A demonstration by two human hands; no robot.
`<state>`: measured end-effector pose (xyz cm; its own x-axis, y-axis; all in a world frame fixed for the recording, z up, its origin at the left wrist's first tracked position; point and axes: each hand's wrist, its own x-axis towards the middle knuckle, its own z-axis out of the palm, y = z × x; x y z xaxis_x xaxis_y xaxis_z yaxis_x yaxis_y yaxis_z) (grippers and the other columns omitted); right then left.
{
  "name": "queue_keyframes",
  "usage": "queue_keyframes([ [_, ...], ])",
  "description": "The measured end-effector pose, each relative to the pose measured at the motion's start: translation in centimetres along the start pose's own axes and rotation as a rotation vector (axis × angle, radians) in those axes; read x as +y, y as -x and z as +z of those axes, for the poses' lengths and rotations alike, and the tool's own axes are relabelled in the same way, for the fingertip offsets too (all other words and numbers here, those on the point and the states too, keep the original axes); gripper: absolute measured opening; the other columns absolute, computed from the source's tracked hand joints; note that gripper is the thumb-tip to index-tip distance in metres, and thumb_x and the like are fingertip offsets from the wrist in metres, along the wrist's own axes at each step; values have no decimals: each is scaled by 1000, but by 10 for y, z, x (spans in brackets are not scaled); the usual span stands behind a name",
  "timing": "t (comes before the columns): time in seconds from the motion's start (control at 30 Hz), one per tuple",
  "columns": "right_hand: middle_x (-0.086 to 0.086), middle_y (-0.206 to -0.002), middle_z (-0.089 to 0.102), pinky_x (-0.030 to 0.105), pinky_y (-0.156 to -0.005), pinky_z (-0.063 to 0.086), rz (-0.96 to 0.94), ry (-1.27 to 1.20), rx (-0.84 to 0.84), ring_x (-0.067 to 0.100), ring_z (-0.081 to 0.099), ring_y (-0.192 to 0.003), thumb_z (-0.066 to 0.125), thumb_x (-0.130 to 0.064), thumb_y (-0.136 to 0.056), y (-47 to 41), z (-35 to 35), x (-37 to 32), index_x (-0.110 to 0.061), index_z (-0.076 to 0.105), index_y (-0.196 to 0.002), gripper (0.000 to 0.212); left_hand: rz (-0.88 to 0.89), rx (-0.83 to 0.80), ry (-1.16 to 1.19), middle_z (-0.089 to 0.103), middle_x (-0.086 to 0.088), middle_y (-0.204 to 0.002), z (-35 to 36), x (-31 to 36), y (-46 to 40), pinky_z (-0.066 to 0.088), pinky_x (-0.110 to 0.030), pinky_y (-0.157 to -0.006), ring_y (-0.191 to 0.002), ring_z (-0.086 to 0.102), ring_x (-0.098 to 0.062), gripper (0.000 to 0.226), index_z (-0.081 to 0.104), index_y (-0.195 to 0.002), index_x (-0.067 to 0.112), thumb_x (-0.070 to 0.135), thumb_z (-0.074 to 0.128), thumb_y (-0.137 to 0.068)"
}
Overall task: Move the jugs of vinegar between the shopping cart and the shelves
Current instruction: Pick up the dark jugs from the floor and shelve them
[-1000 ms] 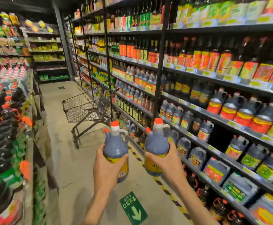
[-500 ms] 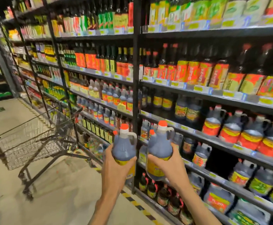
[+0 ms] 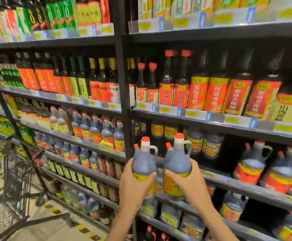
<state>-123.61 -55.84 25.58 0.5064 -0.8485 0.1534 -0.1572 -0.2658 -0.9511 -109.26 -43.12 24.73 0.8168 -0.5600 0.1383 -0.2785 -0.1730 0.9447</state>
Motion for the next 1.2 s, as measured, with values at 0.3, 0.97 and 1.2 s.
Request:
queue_keyframes([
  [0.3, -17, -123, 62, 40, -86, 57, 163, 65, 167, 5, 65, -102, 88, -53, -70, -77, 35, 16, -42, 39, -137, 84, -50, -172, 40, 68, 10, -112, 53, -27, -148, 59, -45, -87, -99, 69, -12, 83, 54, -129, 39, 74, 76, -57],
  [0.97, 0, -79, 72, 50, -71, 57, 399, 151, 362, 12, 67, -71, 72, -92, -53, -190, 70, 25, -11, 67, -93, 91, 64, -198, 100, 66, -6, -131, 118, -17, -304, 43, -27, -101, -123, 60, -26, 74, 59, -129, 15, 42, 91, -68],
  [1.2, 17, -99, 75, 47, -90, 53, 368, 147, 330, 30, 69, -106, 81, -56, -77, -219, 72, 14, -10, 67, -100, 54, 179, -174, -37, 69, -9, -123, 140, -50, -323, 50, -46, -102, -117, 64, -29, 92, 62, -126, 13, 81, 66, -64],
])
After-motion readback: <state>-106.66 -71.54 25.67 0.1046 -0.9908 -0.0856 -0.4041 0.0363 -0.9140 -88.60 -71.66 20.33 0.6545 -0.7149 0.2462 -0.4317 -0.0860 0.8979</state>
